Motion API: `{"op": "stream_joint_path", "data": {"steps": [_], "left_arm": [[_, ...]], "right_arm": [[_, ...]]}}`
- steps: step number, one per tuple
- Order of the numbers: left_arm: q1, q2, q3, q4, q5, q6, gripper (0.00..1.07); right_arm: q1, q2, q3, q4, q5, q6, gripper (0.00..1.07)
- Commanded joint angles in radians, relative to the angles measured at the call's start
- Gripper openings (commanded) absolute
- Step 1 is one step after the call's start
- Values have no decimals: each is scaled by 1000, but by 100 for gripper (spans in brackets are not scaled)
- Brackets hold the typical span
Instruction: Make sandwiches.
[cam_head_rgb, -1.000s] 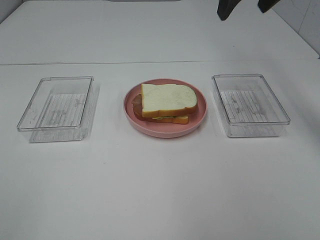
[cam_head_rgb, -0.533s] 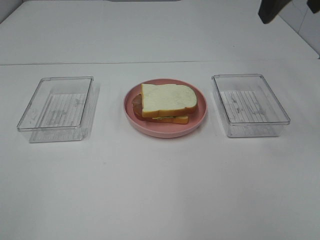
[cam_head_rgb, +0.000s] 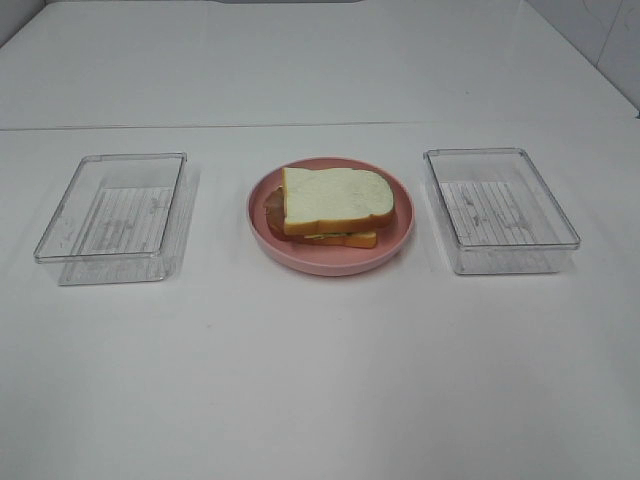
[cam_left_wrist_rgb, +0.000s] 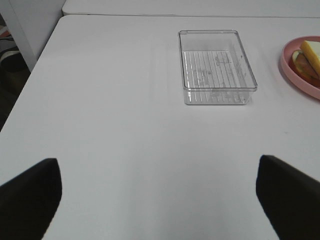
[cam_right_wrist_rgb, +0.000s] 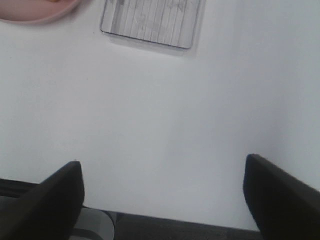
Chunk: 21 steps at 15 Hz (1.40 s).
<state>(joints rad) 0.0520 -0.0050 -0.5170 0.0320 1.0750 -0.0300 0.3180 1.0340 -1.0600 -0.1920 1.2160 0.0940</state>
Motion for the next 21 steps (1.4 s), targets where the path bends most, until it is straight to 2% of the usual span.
{"op": "stream_joint_path", "data": {"steps": [1, 2, 4, 6, 7, 9, 11, 14, 15, 21], "left_arm": [[1, -16, 1, -8, -4, 1, 100], [1, -16, 1, -8, -4, 1, 100], [1, -16, 1, -8, -4, 1, 100], [1, -16, 1, -8, -4, 1, 100], [1, -16, 1, -8, -4, 1, 100], [1, -16, 1, -8, -4, 1, 100], [1, -16, 1, -8, -4, 1, 100], [1, -16, 1, -8, -4, 1, 100], [1, -16, 1, -8, -4, 1, 100], [1, -13, 1, -8, -4, 1, 100]], "right_arm": [[-3, -151, 121, -20, 13, 43, 85], [-3, -254, 199, -21, 14, 61, 85], [-29, -361, 275, -19, 16, 70, 85], [-131, -567, 383, -29, 13, 40, 85], [-143, -603, 402, -27, 13, 40, 85], [-198, -812, 468, 3, 18, 40, 85], [-251, -938, 496, 30, 16, 9, 85], [-274, -1037, 539, 115, -24, -63, 85], [-274, -1071, 584, 147, -62, -69, 85], [-273, -1068, 607, 146, -113, -94, 85]]}}
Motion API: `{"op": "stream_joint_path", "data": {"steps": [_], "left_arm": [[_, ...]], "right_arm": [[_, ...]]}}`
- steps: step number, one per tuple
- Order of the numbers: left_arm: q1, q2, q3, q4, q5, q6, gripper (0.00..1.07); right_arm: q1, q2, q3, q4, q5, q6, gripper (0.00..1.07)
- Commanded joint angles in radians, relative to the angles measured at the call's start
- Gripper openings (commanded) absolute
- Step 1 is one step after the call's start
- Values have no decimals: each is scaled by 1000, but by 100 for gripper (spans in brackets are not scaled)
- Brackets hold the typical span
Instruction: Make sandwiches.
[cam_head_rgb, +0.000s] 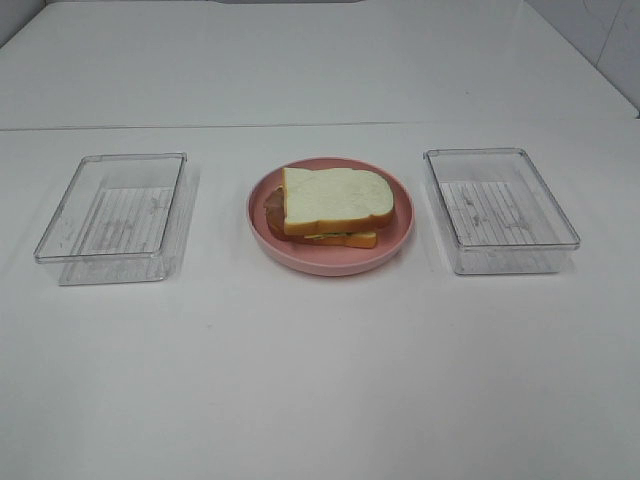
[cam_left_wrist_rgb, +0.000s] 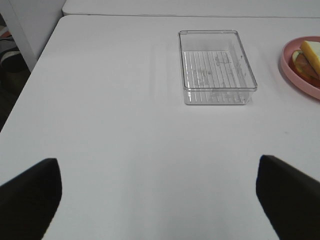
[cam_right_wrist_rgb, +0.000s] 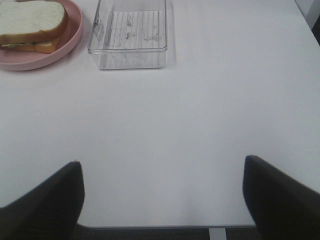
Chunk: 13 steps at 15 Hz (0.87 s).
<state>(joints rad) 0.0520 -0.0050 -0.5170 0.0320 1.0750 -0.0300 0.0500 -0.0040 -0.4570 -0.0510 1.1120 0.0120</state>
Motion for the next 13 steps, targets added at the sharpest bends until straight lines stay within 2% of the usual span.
{"op": "stream_joint_path", "data": {"steps": [1, 13], "left_arm": [[1, -13, 1, -8, -4, 1, 100], [1, -13, 1, -8, -4, 2, 100]], "right_arm": [[-5, -30, 4, 5, -9, -12, 85], [-3, -29, 4, 5, -9, -12, 85]]}}
